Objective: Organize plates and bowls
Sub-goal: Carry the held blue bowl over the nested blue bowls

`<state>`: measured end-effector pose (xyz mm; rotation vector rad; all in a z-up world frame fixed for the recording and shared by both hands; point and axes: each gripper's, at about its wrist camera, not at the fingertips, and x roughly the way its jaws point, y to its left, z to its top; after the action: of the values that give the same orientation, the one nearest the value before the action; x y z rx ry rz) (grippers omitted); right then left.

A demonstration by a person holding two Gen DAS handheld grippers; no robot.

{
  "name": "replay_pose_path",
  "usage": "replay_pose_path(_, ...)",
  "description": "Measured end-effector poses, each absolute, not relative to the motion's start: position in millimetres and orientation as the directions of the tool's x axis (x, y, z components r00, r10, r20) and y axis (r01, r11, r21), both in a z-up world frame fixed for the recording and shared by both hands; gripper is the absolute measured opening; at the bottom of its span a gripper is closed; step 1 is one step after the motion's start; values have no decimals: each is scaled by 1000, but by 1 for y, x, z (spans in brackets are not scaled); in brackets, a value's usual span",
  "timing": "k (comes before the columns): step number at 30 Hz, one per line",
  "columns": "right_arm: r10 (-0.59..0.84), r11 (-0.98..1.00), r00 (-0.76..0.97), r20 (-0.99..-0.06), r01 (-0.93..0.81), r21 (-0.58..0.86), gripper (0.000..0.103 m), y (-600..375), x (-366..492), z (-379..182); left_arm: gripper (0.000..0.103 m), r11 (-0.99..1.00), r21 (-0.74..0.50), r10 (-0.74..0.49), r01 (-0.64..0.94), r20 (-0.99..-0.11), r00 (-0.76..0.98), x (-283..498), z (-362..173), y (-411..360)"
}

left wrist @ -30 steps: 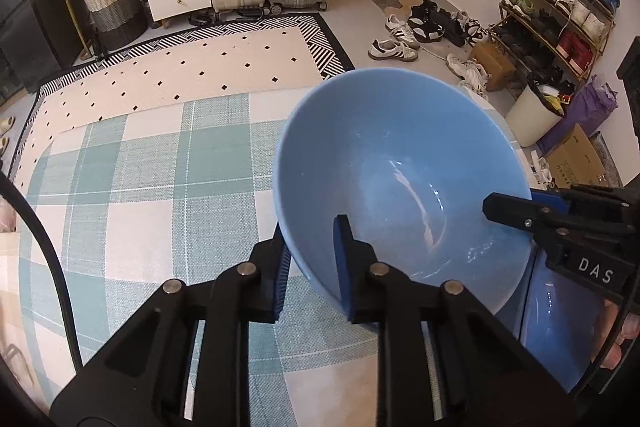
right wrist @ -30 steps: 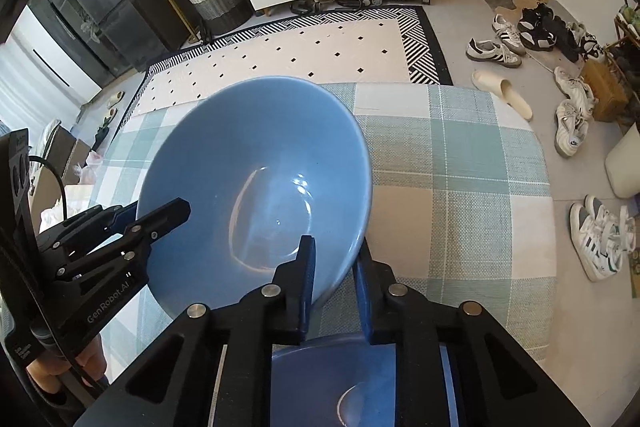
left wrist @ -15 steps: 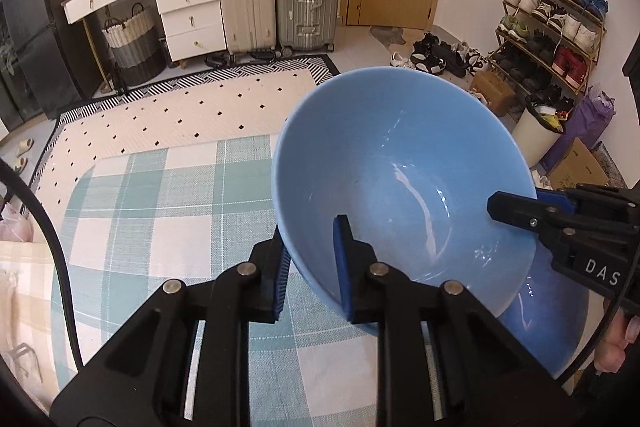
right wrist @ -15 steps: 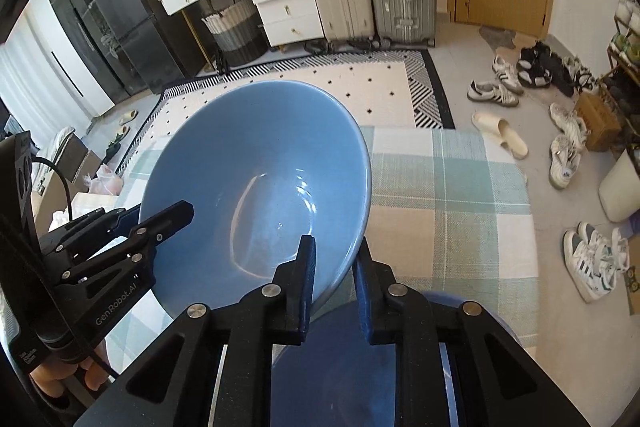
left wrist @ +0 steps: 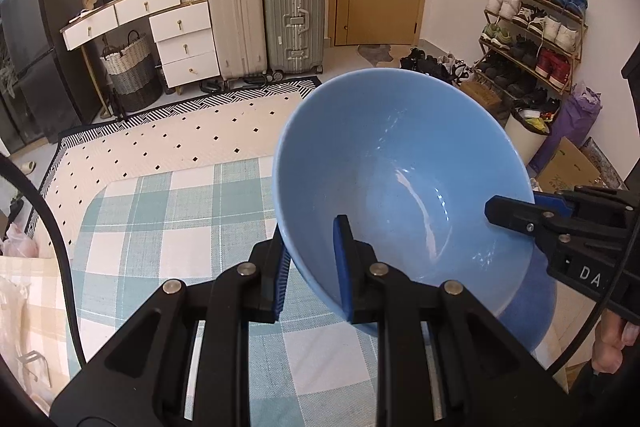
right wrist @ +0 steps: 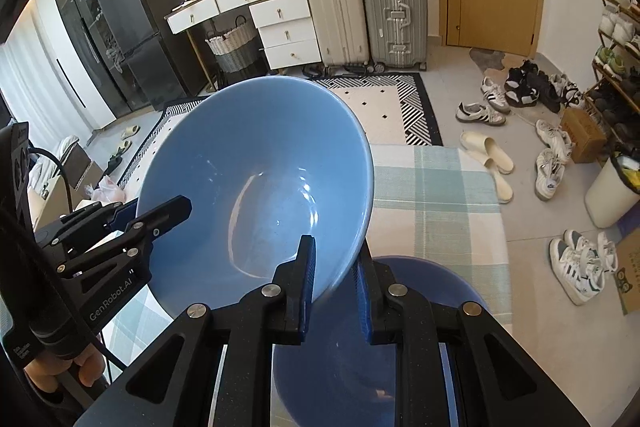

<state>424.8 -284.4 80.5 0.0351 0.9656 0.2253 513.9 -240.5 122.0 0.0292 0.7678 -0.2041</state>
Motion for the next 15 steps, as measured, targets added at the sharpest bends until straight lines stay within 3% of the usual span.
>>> replay_pose_path(15,178,983,579,-796,-132,124,18,-312,390,92,17,968,-32,-203,248,-678,706,474,152,-292)
